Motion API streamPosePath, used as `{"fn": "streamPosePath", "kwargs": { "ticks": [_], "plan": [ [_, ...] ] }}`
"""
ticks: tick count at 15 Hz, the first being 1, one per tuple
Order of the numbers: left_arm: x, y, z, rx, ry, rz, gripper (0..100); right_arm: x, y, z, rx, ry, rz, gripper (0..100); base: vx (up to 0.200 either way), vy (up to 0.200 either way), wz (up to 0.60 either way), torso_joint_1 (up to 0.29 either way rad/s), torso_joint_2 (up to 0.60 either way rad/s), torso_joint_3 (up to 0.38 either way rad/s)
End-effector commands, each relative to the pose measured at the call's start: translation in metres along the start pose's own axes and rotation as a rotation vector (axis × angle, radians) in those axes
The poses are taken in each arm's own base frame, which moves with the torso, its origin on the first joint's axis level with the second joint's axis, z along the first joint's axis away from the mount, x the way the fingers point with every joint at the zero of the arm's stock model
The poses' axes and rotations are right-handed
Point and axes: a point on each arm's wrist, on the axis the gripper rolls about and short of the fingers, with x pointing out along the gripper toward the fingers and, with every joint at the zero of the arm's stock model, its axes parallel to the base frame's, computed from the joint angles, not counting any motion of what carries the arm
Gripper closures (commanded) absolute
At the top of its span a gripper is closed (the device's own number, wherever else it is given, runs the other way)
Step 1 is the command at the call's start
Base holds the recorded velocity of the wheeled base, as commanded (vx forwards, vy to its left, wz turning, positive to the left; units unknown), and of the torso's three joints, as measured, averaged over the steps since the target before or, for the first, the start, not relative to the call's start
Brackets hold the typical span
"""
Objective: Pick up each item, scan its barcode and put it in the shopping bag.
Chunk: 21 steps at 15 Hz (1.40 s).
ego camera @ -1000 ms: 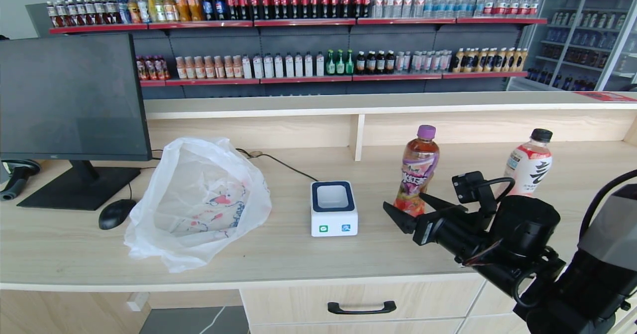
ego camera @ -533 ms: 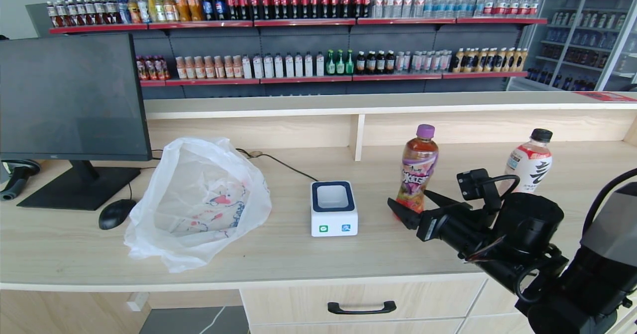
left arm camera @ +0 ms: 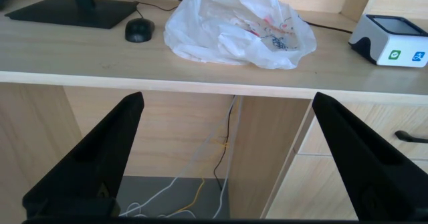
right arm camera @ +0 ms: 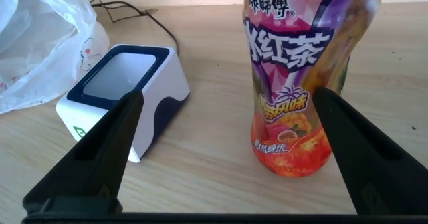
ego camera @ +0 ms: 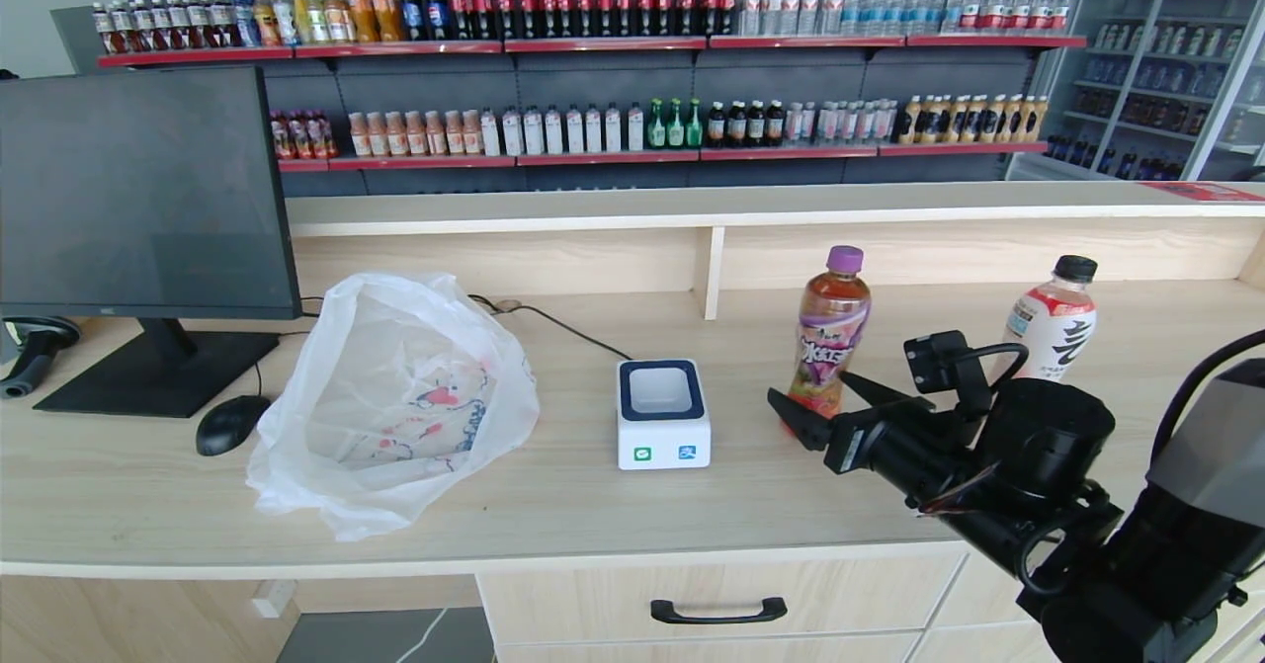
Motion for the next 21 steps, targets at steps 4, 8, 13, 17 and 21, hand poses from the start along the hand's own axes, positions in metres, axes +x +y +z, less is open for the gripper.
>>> {"fn": "streamPosePath", "kwargs": {
  "ticks": [4, 8, 13, 17, 21],
  "plan": [
    [0.0, 0.0, 0.0, 0.0, -0.001, 0.0, 0, 0.007, -0.001, -0.004, -0.001, 0.002, 0.001, 0, 0.0, 0.0, 0.0, 0.0, 0.0, 0.0],
    [0.0, 0.0, 0.0, 0.0, -0.001, 0.0, 0, 0.007, -0.004, -0.005, 0.0, 0.007, -0.011, 0, 0.0, 0.0, 0.0, 0.0, 0.0, 0.0],
    [0.0, 0.0, 0.0, 0.0, -0.001, 0.0, 0, 0.007, -0.005, -0.006, -0.001, 0.007, -0.014, 0, 0.0, 0.0, 0.0, 0.0, 0.0, 0.0],
    [0.0, 0.0, 0.0, 0.0, -0.001, 0.0, 0, 0.012, -0.006, -0.008, -0.001, 0.007, -0.012, 0, 0.0, 0.0, 0.0, 0.0, 0.0, 0.0],
    [0.0, 0.0, 0.0, 0.0, -0.001, 0.0, 0, 0.017, -0.008, -0.01, 0.0, 0.003, -0.018, 0, 0.0, 0.0, 0.0, 0.0, 0.0, 0.0]
  ]
}}
